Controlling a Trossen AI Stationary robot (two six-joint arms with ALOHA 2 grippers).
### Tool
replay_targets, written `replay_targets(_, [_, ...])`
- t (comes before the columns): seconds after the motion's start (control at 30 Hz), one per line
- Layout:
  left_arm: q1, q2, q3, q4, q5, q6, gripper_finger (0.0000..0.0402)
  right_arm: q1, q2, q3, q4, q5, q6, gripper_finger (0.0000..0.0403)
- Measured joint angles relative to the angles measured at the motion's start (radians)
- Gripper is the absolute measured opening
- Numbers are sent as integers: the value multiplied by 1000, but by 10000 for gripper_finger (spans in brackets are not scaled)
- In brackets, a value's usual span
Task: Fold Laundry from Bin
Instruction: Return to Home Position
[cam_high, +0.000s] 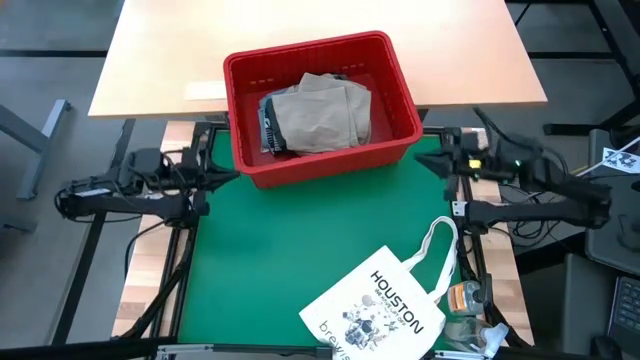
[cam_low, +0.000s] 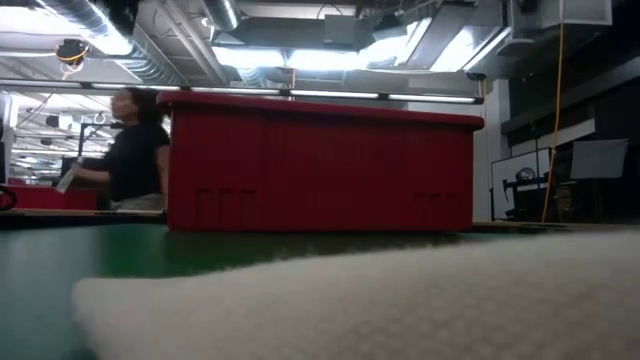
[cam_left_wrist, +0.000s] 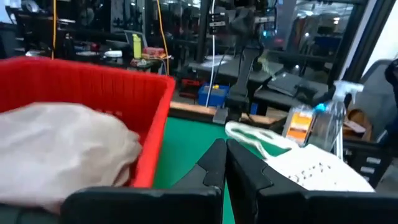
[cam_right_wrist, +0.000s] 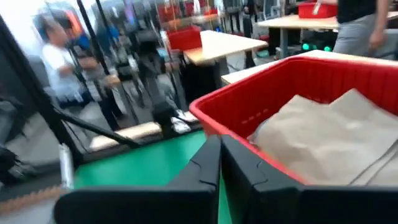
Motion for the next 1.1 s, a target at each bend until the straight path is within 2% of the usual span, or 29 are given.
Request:
replay_targets(0.23, [0,-182,-233,96,3,0,7,18,-375,-404,126,-53,208,9])
replay_targets(0.47, [0,-337,-433,244,16,-6,7,17,-641,-659,139,-64,246,7])
replay_targets(0.6, [0,-381,-542,369,40,-3,7,18,-653,-755,164,-106,247,8])
replay_targets(0.73, [0,-380,-642,482,70,-1,7,18,-624,-853,281,-149,240,8])
replay_targets(0.9, [0,-379,-651,446,125,-6,7,17,-626,-947,378,-214,242,9])
replay_targets(1.1, [0,-379,-651,447,162,17,7,17,-612,-961,419,-216,144,9])
